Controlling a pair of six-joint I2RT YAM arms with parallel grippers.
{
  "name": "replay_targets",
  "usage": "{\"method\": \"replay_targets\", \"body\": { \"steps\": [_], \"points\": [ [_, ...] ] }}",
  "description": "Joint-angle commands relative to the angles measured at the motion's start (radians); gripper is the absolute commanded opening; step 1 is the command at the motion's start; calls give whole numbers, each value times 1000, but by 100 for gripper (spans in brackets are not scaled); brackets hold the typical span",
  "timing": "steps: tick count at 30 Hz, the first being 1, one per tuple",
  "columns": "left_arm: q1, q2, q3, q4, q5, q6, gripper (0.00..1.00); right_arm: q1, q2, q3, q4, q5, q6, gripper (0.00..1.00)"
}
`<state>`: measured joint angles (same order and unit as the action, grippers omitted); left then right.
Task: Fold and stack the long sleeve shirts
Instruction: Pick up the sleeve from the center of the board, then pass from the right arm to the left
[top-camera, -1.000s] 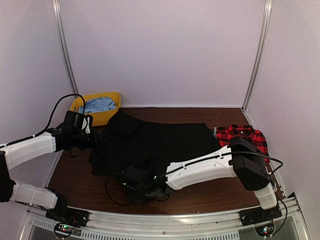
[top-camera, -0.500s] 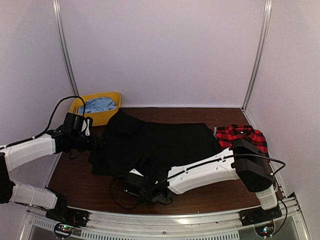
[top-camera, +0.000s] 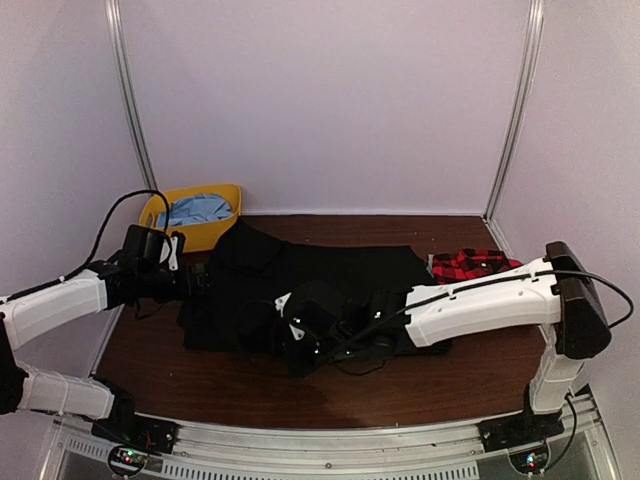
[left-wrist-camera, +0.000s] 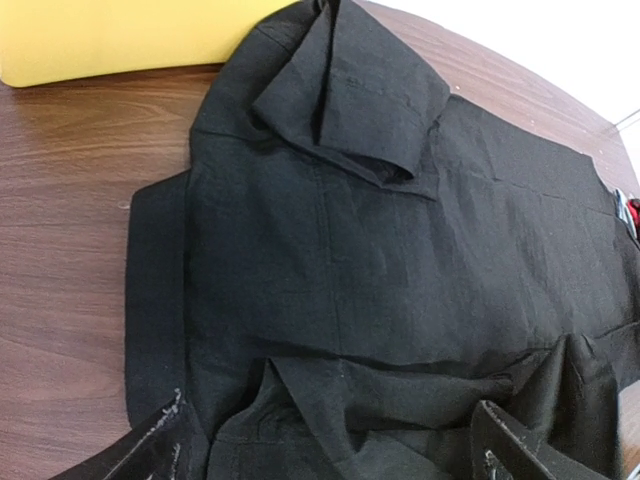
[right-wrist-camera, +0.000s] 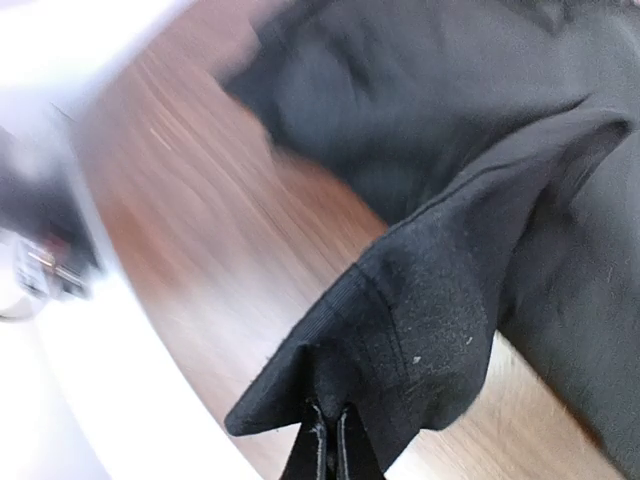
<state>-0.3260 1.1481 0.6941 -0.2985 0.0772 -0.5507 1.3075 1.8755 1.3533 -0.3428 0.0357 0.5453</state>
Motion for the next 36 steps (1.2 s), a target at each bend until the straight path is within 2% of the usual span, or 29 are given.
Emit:
{"method": "replay_targets", "body": {
  "steps": [1,7,11,16,26,31,36],
  "points": [
    [7,-7,30,16,39,17,98,-70,-110,-25,148,-183,7,0],
    [7,-16,44,7,34,14,98,-202,-151,-40,301,-364,75,0],
    [7,-17,54,3,48,25,98,-259,-127,1,340,-429,115,0],
    [7,-24,32,52,104,50,97,-321,-91,78,373,-447,161,0],
    [6,-55,-31,248,317,75,97,-395,-19,205,489,-460,337,0],
    [-2,-136,-69,356,310,86,96,-423,8,207,598,-454,457,0],
    [-10,-137,-26,360,307,155,93,-430,38,217,655,-427,527,0]
  ]
}}
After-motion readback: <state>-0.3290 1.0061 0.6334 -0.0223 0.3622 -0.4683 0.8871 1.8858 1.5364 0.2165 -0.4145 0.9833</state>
